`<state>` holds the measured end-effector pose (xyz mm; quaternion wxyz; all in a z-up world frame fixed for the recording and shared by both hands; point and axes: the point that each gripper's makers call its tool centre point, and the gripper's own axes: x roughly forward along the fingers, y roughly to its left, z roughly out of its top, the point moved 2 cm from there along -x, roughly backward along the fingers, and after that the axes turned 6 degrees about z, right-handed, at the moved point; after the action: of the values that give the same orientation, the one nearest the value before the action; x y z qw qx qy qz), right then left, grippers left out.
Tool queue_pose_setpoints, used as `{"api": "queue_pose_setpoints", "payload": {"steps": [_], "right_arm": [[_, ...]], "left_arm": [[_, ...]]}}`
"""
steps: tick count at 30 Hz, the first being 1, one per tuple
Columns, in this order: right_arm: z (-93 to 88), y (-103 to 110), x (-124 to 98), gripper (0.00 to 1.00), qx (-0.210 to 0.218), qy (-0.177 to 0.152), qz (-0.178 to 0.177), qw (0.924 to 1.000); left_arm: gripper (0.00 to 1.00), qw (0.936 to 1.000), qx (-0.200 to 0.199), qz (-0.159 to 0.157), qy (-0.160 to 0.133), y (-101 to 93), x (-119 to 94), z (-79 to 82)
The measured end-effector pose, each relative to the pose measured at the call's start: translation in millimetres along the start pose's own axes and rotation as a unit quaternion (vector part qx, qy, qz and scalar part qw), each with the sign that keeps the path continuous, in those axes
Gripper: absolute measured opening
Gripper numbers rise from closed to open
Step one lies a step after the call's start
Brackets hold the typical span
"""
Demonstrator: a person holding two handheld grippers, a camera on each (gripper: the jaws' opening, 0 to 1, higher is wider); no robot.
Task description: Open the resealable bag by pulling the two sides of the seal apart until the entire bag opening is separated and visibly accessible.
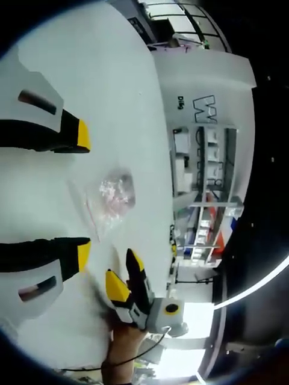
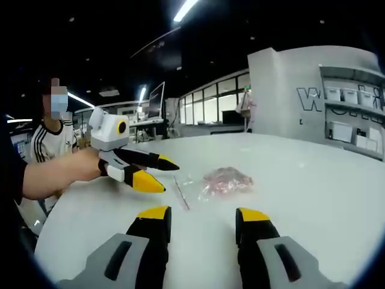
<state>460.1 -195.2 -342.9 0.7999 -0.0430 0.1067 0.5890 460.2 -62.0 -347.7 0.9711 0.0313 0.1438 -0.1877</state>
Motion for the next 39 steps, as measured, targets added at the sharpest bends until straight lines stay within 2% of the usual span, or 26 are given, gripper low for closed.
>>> {"api": "queue_pose_setpoints", "payload": {"steps": [39], "right_arm": [[0.5,-0.4,-0.2,0.40,0.003,-0.001,0.001,1.0000]], "left_arm": [[0.46,0.9995,0.030,0.000,0.006,1.8,14.8,0.5]]}}
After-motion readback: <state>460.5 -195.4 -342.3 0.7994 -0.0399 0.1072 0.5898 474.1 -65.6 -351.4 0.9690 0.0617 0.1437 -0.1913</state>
